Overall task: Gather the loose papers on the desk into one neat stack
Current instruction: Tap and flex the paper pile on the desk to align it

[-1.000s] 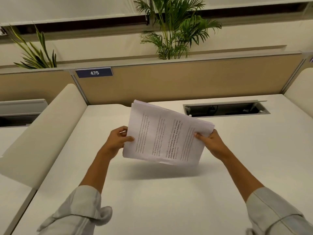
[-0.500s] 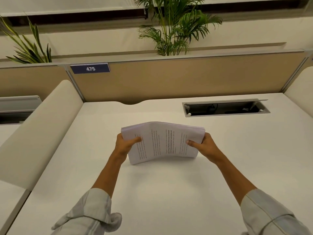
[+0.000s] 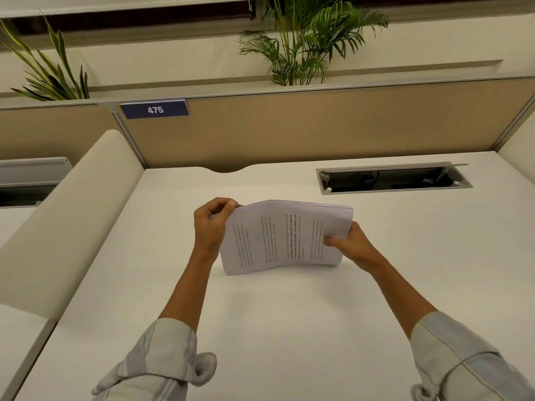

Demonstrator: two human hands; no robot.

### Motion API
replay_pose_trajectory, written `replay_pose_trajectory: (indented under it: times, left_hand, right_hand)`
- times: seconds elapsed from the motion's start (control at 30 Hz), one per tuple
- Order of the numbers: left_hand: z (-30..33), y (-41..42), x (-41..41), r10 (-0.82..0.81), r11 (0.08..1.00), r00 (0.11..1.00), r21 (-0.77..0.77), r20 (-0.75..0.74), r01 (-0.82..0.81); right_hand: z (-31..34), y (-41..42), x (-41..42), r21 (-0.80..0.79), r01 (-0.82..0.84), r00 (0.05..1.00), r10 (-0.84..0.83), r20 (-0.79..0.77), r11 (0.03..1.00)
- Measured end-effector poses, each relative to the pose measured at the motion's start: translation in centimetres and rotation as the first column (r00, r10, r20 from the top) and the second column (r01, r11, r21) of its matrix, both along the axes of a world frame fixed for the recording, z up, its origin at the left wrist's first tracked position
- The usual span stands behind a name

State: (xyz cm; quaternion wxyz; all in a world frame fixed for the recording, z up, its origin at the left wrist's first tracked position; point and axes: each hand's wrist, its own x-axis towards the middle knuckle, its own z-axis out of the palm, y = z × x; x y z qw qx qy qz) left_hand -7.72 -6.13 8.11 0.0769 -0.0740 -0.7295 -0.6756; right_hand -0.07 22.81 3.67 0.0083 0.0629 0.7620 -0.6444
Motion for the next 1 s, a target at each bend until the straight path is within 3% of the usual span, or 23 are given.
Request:
replay_pose_trajectory:
  times: [0.1, 0.17, 0.23, 0.33, 0.73, 0.8, 0.87, 1.0]
  left_hand:
    - [-0.7, -0.2, 0.6, -0.011, 0.997, 0.999, -0.081, -0.052, 0.007]
    - [-1.0, -0.8, 0.6, -0.039, 0.972, 0.985, -0.236, -0.169, -0.002]
    - [-1.2, -1.5, 0.3, -0.112, 0.916, 0.945, -0.401, -0.309, -0.023]
    - [-1.0, -2.2, -0.3, -0.211, 0.805, 0.891, -0.588, -0.403, -0.075]
    - [-0.5, -3.9, -1.1, -0.351, 0.577, 0.86, -0.809, -0.37, -0.112]
    - [-0.4, -3.9, -1.5, -0.314, 0.61, 0.88, -0.786, -0.357, -0.1]
    - [0.0, -3.7, -1.9, -0.215, 0.721, 0.926, -0.69, -0.312, -0.065]
    - [1.3, -3.3, -2.1, 0.013, 0.952, 0.991, -0.301, -0.133, -0.053]
  right_hand:
    - [-0.2, 0.0, 0.2, -0.005, 0.003, 1.0, -0.003, 0.013, 1.0]
    - [-0.3, 0.0, 0.3, 0.001, 0.002, 1.0, -0.002, 0.019, 1.0]
    - [-0.4, 0.2, 0.3, 0.014, -0.006, 1.0, 0.005, 0.023, 1.0]
    - [-0.4, 0.4, 0.2, 0.025, -0.006, 1.0, 0.005, 0.027, 1.0]
    - [-1.5, 0.3, -0.5, 0.039, -0.02, 0.998, 0.018, 0.053, 0.999]
    - [-1.7, 0.4, -0.7, 0.058, -0.008, 0.999, 0.005, 0.053, 0.998]
    - [-1.5, 0.5, -0.9, 0.072, 0.0, 0.999, -0.003, 0.042, 0.997]
    - [-0.5, 1.0, -1.1, 0.016, 0.015, 1.0, -0.015, 0.003, 1.0]
